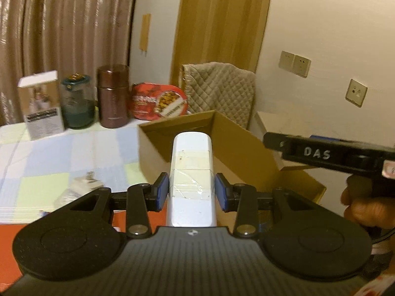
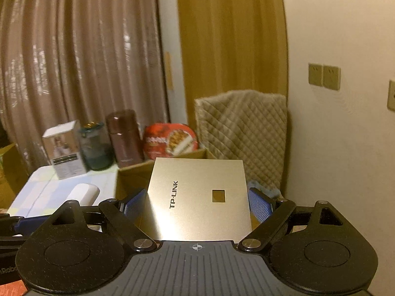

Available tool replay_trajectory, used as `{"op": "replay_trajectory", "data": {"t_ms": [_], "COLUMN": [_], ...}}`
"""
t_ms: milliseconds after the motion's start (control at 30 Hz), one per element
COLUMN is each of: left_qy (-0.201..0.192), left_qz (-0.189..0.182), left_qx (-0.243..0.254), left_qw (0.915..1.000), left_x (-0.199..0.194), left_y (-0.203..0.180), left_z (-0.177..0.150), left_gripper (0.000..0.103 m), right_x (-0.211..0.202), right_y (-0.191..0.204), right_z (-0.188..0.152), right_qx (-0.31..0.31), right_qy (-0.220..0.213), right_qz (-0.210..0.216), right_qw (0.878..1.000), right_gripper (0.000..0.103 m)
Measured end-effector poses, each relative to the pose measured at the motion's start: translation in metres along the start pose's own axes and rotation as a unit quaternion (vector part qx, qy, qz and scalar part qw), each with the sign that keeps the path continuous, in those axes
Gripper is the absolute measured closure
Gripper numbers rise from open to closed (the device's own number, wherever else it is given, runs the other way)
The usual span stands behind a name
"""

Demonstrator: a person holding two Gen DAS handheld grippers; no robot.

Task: Organize rigid objects
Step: 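Carry the white stick and gold plate up over the open cardboard box, then open the left tool to drop the white stick into the box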

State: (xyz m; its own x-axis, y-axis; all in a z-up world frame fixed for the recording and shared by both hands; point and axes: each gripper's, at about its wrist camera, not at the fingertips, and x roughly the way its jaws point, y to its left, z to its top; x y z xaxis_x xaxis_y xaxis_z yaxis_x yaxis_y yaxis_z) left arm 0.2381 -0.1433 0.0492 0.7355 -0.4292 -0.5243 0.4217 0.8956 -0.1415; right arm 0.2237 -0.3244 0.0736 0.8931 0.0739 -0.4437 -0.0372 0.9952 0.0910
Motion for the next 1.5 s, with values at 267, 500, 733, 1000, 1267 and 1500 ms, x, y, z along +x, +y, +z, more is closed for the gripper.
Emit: {"op": "replay_trajectory", "data": {"t_ms": [267, 500, 733, 1000, 1267, 1500], "left_qy": [0.019, 0.033, 0.051, 0.059, 0.064, 0.065], "left_qz": [-0.023, -0.034, -0.028, -0.032, -0.032, -0.032], "left_qx": [0.002, 0.002, 0.001, -0.005, -0.011, -0.017], "left_qw": [0.9995, 0.9989, 0.9983, 0.9977, 0.9974, 0.9972], "left_x": [0.044, 0.076, 0.101, 0.107, 0.110, 0.112], "left_y": [-0.013, -0.018, -0.017, -0.019, -0.018, -0.015], "left_z": [0.014, 0.023, 0.021, 0.017, 0.014, 0.013], "left_gripper": [0.068, 0.068, 0.068, 0.068, 0.068, 0.068], "right_x": [0.028, 0.046, 0.052, 0.055, 0.056, 0.056], "right_y": [-0.032, -0.043, -0.045, -0.043, -0.043, -0.043], "right_z": [-0.005, -0.010, -0.013, -0.015, -0.016, -0.017], "right_qx": [0.026, 0.036, 0.031, 0.027, 0.028, 0.027], "right_qy": [0.037, 0.060, 0.071, 0.077, 0.082, 0.083], "right_qz": [-0.028, -0.042, -0.049, -0.049, -0.048, -0.048], "right_qw": [0.999, 0.997, 0.996, 0.995, 0.995, 0.995], "right_gripper": [0.018, 0.018, 0.018, 0.018, 0.018, 0.018]}}
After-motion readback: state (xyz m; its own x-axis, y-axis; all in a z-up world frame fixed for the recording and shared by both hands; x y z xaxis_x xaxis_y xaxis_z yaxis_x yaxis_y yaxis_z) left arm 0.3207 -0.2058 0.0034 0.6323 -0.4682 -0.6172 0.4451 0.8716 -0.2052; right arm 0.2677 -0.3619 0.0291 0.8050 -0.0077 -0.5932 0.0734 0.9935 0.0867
